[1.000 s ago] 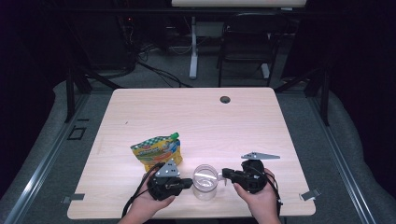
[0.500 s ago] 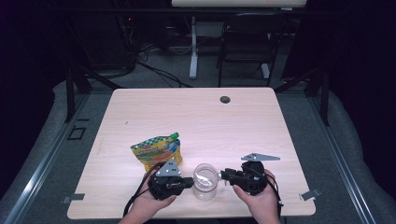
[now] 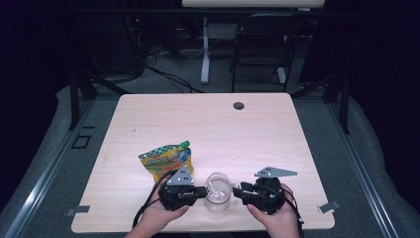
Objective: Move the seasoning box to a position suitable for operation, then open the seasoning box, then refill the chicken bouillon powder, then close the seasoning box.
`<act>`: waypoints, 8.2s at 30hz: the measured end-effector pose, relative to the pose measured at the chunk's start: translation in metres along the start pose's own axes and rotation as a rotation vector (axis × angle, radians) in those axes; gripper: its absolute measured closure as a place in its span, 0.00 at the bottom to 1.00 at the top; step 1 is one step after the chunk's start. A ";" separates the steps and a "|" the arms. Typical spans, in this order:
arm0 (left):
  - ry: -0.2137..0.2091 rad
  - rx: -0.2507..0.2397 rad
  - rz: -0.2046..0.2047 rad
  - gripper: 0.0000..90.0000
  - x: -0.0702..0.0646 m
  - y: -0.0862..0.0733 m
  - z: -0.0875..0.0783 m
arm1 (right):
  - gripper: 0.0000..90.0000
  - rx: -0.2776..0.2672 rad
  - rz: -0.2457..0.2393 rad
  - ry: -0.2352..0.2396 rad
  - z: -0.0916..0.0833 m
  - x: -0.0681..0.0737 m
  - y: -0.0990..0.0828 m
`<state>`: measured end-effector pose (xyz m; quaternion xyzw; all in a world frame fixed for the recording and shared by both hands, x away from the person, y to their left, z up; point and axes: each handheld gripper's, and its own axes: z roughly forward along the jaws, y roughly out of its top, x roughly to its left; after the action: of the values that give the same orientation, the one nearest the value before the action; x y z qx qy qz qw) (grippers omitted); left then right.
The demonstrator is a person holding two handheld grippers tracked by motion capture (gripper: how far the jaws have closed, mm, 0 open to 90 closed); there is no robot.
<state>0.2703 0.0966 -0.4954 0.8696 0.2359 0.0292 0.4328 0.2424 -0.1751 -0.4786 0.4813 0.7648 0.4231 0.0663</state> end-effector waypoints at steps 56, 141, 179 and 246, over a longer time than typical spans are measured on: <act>0.044 -0.003 -0.006 0.92 -0.002 0.006 0.003 | 0.57 -0.036 -0.179 -0.073 0.001 0.033 -0.009; 0.170 -0.035 -0.098 0.85 0.002 -0.029 -0.044 | 0.86 -0.198 0.010 -0.011 0.033 -0.048 0.016; 0.310 -0.156 -0.226 0.76 0.048 -0.035 -0.143 | 0.69 -0.216 0.041 -0.012 -0.002 -0.055 0.014; 0.245 -0.117 -0.164 0.91 0.072 -0.035 -0.100 | 0.62 -0.167 0.070 -0.033 -0.012 -0.062 -0.005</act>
<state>0.2950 0.2196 -0.4709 0.8107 0.3550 0.1135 0.4515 0.2658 -0.2322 -0.4936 0.5072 0.7086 0.4793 0.1038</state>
